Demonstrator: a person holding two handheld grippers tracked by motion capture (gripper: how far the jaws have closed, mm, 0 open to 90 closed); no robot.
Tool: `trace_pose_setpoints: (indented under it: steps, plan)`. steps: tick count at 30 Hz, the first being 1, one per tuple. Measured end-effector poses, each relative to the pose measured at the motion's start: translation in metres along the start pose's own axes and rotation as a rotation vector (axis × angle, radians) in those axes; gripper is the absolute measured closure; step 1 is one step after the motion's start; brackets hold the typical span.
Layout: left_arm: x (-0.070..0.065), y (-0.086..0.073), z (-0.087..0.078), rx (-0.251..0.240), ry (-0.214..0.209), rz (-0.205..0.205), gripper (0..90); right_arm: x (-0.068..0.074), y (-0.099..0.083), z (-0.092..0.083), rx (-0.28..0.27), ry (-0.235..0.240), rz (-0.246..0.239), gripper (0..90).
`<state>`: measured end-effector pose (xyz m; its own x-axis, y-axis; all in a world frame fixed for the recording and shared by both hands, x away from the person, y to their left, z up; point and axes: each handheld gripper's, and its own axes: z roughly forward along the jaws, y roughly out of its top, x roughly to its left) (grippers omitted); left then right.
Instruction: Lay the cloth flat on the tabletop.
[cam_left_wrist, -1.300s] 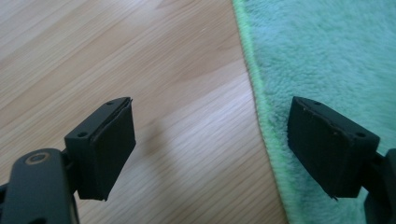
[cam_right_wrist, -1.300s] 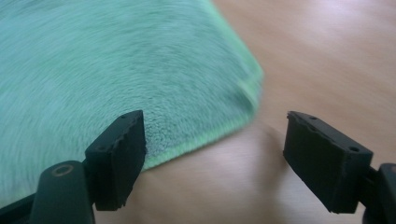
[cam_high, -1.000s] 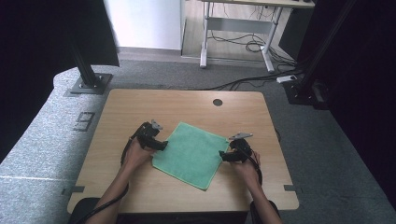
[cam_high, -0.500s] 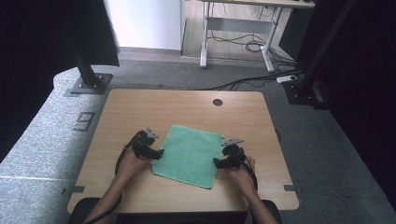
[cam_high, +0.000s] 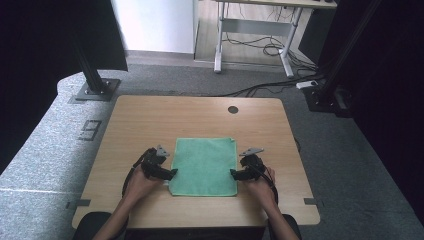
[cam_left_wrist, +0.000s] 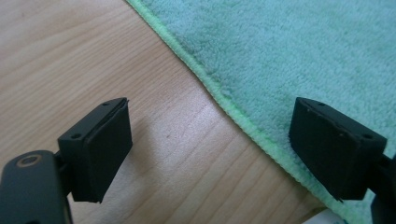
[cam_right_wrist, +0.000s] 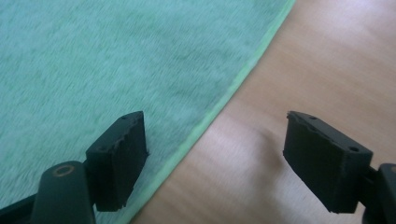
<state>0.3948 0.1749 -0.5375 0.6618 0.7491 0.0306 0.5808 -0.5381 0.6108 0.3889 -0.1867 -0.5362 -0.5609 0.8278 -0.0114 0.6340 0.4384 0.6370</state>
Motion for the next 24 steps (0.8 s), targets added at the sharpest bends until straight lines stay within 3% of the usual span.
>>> trace_pose_setpoints:
  steps: [7,9,17,24]
  plan:
    - [0.004,0.004,0.003,0.0,0.028,-0.024,13.0,-0.008,0.002,0.008,-0.002,-0.01,0.014,20.6]
    - [0.011,0.007,0.007,-0.004,0.027,-0.051,12.2,-0.013,0.008,0.013,-0.005,-0.015,0.023,20.5]
    - [0.032,0.019,0.018,-0.013,0.063,-0.082,10.7,-0.023,0.023,0.028,-0.018,-0.018,0.045,20.0]
    - [0.043,0.021,0.023,-0.02,0.044,-0.11,10.6,-0.027,0.031,0.035,-0.028,-0.012,0.042,19.0]
